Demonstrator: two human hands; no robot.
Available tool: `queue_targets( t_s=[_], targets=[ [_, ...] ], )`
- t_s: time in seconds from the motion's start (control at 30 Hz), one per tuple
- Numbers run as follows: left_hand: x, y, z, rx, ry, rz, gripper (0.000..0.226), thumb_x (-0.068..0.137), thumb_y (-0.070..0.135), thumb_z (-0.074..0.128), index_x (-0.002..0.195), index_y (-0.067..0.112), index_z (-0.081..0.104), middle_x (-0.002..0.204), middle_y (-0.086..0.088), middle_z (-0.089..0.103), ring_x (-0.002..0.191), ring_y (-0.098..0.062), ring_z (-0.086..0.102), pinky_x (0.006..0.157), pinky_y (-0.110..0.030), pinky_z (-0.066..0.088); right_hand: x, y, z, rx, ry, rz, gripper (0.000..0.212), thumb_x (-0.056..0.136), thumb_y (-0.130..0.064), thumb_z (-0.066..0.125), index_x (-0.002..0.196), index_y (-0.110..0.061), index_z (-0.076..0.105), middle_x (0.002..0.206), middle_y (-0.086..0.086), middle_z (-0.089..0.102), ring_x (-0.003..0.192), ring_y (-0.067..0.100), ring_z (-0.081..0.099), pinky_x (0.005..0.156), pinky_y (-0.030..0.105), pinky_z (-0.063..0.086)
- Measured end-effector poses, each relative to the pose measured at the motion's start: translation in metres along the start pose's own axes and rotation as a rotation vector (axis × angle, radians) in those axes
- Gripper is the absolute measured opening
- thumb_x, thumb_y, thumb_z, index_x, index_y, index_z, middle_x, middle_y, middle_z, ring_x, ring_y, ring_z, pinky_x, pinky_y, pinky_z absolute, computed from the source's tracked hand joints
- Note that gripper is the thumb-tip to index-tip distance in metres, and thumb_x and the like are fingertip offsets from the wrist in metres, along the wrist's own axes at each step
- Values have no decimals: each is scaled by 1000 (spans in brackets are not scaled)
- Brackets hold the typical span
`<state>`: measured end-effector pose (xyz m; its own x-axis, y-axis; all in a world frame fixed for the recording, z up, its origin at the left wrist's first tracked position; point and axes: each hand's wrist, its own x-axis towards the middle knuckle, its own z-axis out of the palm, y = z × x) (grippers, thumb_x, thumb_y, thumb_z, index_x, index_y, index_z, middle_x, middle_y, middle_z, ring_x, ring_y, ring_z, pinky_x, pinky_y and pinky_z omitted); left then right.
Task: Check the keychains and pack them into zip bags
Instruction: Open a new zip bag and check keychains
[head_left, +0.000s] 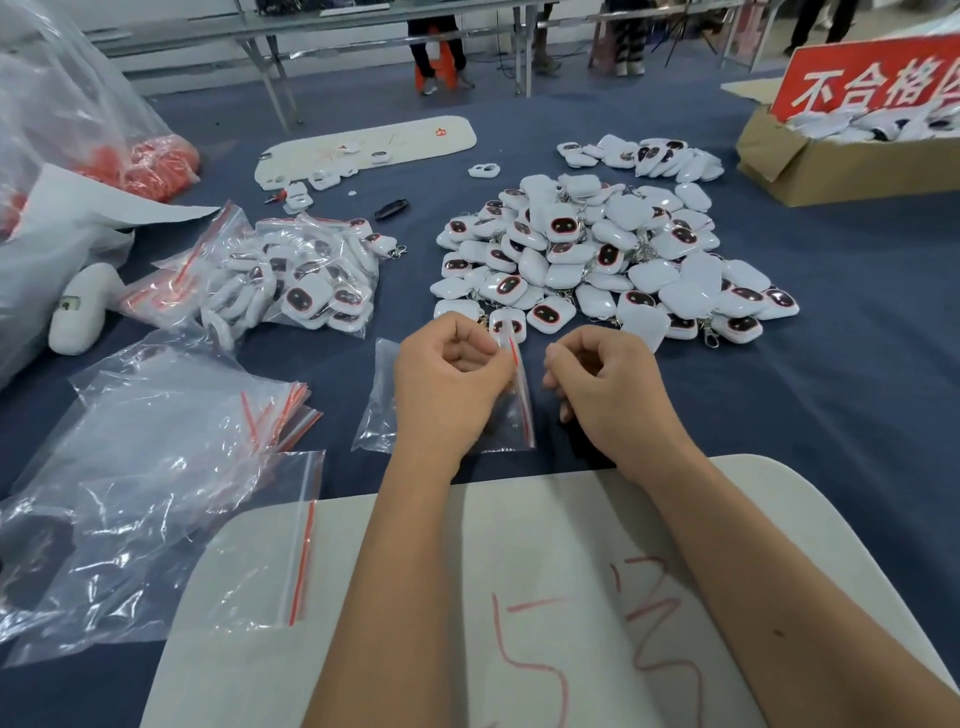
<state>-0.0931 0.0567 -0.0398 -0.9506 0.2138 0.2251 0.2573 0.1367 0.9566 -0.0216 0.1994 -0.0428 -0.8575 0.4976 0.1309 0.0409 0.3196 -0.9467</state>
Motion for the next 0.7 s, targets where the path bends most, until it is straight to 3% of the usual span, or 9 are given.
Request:
queue_targets(
  t_s=[0.1,0.17,0.3,0.43,0.53,0.6,0.7],
  targets=[
    [-1,1,1,-28,-49,-3,23,81,1,80,73,14,63,64,-3,68,60,-17,65,67,-48,61,-1,-3,3,21,-63,-29,35,103,-30,63,77,-9,70,69,9,70,57,30,59,55,44,54],
    [-3,2,5,-17,-83,13,20,82,1,79,75,11,62,63,-4,66,60,-16,64,66,-51,60,-3,-5,4,-39,-79,-78,38,101,-34,67,73,-9,70,67,16,67,64,39,60,61,49,55],
    [-4,3,5,-42,-142,39,18,81,3,79,76,6,61,68,-13,68,60,-17,66,67,-51,60,-2,-3,1,-41,-49,-73,38,103,-22,64,71,-3,70,63,11,68,54,18,57,62,45,57],
    [-3,3,6,-18,-105,34,19,77,4,79,72,12,62,66,-6,64,61,-16,57,61,-42,56,-3,-2,4,-68,-25,-123,36,103,-18,63,70,-1,64,66,18,66,64,39,59,66,54,54],
    [0,3,2,26,-2,34,22,75,-2,77,70,16,64,61,6,61,58,-10,56,58,-28,51,-3,-2,4,-77,36,-113,38,101,-17,63,68,1,62,63,14,67,55,28,55,62,49,54],
    [1,3,-4,0,55,32,19,73,-1,74,70,15,64,60,4,63,57,-19,61,58,-32,55,-3,-1,4,-87,105,-103,38,100,-17,64,65,-2,60,62,11,67,53,21,53,59,43,54],
    [1,6,-7,-31,90,50,16,70,1,71,71,15,64,62,-5,65,59,-30,64,59,-38,58,-4,0,5,-136,179,-106,33,98,-17,64,69,-3,60,65,12,67,61,36,61,64,48,56]
  ],
)
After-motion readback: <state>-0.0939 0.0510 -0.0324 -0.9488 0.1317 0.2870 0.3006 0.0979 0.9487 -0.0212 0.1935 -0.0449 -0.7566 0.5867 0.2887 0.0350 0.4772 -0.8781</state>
